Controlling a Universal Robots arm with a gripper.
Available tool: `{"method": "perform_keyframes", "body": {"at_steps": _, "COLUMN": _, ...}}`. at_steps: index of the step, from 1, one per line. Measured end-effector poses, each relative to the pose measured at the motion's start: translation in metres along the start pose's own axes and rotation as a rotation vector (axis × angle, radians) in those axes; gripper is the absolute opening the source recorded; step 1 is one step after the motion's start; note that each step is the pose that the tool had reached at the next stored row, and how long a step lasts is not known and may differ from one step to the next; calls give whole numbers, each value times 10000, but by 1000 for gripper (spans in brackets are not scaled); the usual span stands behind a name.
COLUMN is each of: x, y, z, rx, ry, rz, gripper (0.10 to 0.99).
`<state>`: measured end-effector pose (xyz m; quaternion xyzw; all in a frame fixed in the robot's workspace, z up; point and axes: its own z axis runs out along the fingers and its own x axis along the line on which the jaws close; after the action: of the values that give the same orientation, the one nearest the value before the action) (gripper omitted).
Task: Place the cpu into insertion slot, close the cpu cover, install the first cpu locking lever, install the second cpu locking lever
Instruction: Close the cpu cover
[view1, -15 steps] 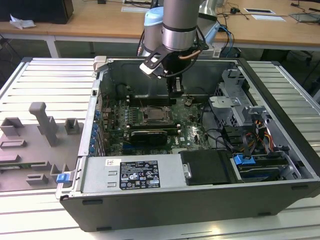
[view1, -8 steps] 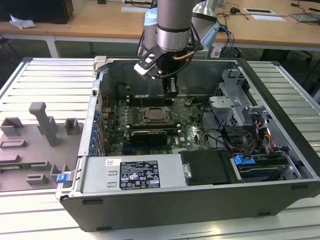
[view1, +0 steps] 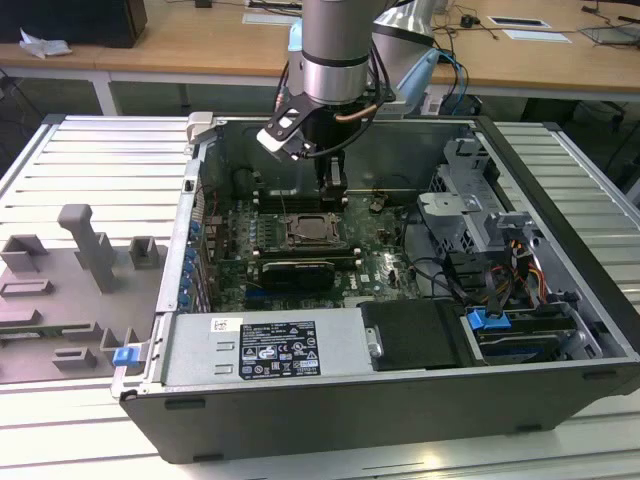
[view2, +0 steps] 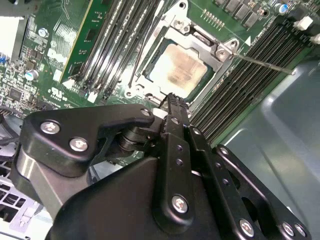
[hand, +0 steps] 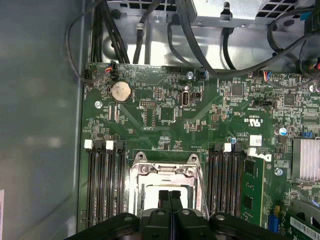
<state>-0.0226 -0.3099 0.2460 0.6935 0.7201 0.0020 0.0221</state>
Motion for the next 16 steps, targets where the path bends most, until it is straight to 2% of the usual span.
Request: {"method": "perform_keyframes", "body": {"at_steps": 16, "x": 4, "y": -118, "z": -4, "rx": 0, "ry": 0, "rz": 1, "gripper": 106}}
